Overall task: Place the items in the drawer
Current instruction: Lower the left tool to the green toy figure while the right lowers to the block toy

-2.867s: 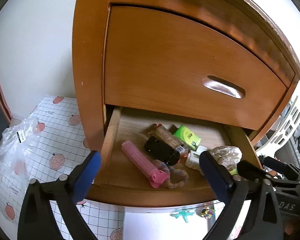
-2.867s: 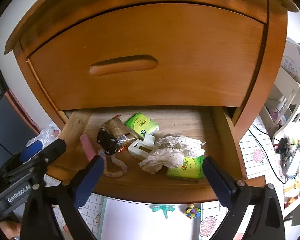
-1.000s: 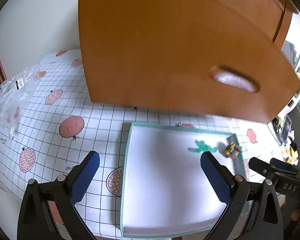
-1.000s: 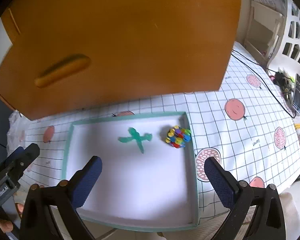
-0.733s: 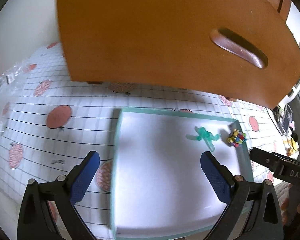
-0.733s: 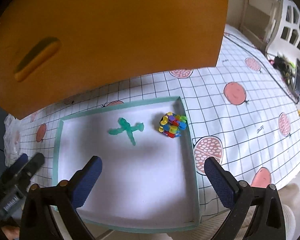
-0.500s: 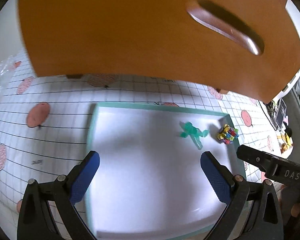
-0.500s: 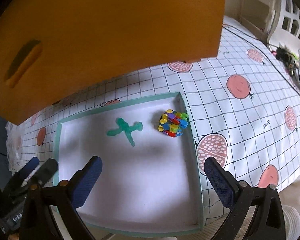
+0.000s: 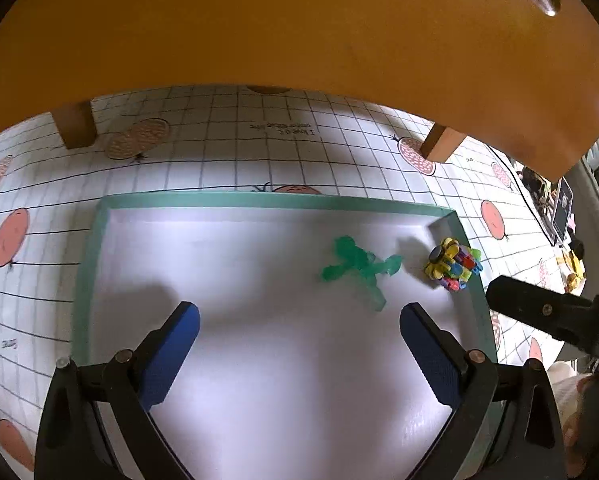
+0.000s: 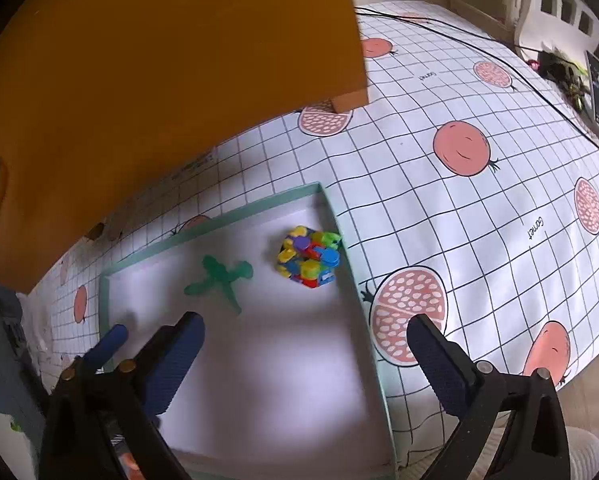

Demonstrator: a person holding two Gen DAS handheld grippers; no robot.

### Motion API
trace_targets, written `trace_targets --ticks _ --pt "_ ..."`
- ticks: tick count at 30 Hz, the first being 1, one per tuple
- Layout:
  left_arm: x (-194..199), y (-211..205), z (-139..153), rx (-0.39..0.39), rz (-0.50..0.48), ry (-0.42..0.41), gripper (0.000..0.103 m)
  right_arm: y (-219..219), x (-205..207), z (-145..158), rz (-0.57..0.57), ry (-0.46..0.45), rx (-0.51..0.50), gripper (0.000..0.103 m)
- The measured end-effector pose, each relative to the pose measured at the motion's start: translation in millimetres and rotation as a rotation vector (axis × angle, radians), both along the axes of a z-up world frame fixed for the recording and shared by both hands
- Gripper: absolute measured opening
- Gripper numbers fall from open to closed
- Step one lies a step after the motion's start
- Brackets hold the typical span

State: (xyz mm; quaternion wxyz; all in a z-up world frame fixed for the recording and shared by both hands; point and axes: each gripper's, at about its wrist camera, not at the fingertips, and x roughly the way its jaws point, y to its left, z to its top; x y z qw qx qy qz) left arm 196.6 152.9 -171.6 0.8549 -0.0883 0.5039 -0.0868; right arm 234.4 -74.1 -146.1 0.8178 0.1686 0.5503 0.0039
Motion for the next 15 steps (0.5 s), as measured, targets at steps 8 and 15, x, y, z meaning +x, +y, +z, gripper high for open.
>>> trace_targets --ticks 8,15 --pt "14 -18 -3 -0.006 -0.012 -0.037 0.086 1 5 -3 0.018 -0.009 0.021 0.098" --pt "23 -30 -8 -0.004 -0.029 -0.045 0.074 3 10 -5 0.035 -0.031 0.028 0.083"
